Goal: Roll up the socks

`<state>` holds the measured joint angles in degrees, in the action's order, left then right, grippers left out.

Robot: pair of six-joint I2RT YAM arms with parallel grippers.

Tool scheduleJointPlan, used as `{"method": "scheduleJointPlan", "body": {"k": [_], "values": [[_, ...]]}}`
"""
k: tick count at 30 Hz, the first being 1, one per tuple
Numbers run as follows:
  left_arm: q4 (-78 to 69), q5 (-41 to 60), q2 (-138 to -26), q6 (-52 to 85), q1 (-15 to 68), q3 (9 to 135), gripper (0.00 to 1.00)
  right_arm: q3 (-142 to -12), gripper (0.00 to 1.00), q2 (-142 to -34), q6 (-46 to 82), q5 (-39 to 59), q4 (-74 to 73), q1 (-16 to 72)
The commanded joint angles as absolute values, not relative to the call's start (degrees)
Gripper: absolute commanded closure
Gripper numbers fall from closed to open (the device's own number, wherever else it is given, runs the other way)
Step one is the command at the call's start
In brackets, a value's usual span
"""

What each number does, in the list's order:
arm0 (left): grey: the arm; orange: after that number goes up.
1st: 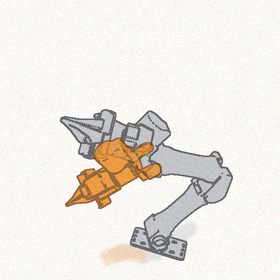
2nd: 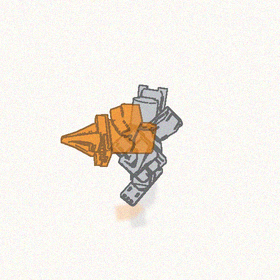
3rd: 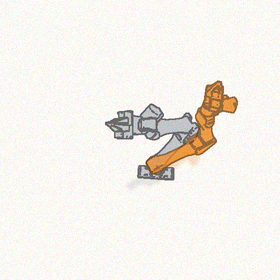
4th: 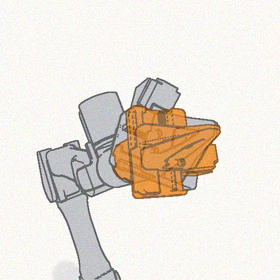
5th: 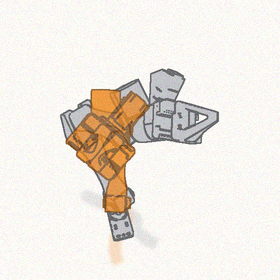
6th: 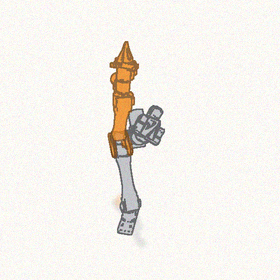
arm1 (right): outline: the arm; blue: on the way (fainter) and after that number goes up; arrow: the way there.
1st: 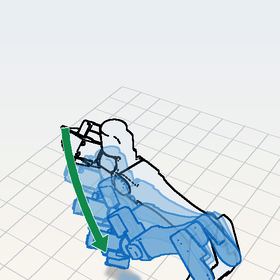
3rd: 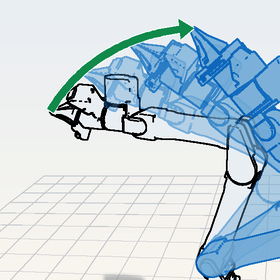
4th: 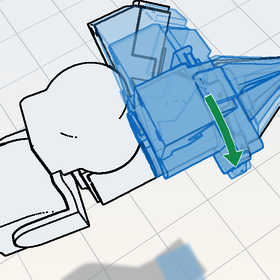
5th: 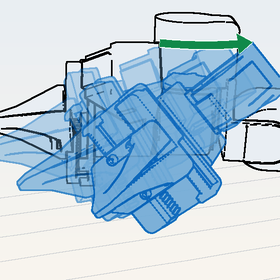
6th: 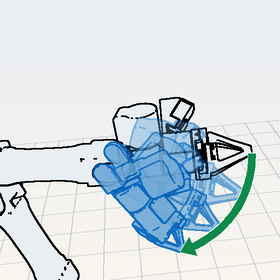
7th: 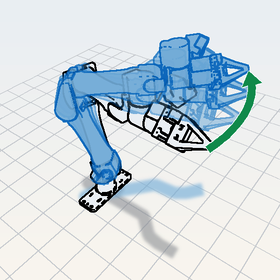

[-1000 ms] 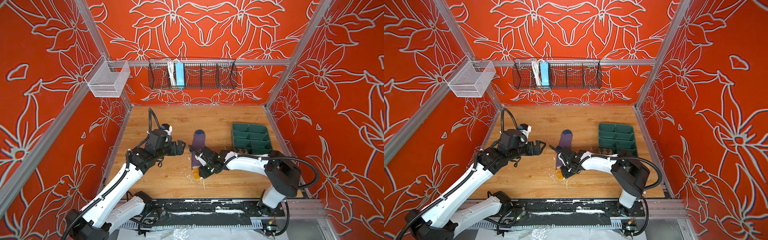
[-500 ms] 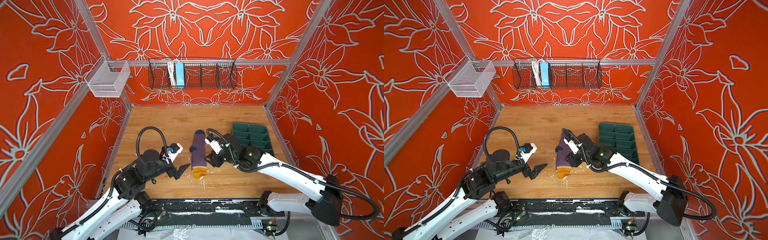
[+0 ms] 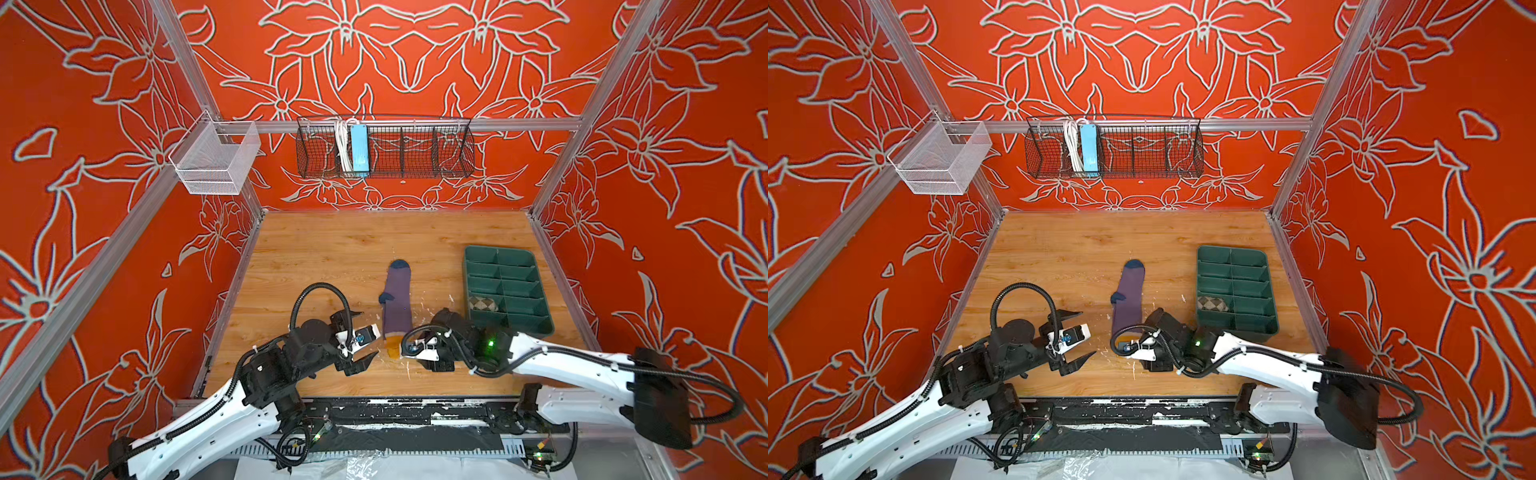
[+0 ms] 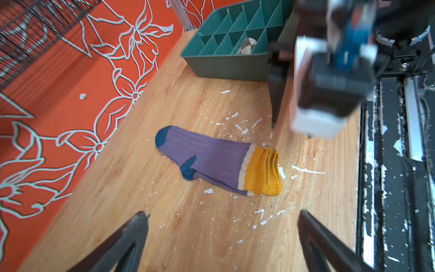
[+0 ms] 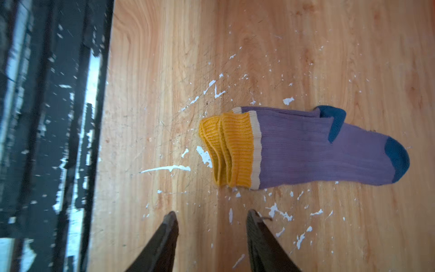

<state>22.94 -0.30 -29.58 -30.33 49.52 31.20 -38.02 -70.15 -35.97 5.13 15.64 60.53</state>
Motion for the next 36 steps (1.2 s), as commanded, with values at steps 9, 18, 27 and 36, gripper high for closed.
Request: {"method": "scheduleJointPlan", "body": {"k": [9, 18, 27, 36], "values": [[20.9, -1.3, -29.1, -32.3, 50.1, 30.1, 0.04, -37.8, 0.45, -83.5, -44.8, -5.8, -0.7, 62.9], [21.0, -2.3, -28.5, -33.4, 50.1, 30.0, 0.05, -41.0, 0.67, -90.2, -44.3, -6.2, 3.6, 62.9], [25.5, -2.5, -24.3, -37.4, 50.2, 35.2, 0.06, -48.8, 1.0, -91.7, -41.0, 5.7, 21.3, 61.1], [36.5, 0.3, -28.6, -47.4, 50.3, 44.7, 0.09, -59.8, 1.0, -99.4, -37.5, 25.5, 37.6, 54.0]]}}
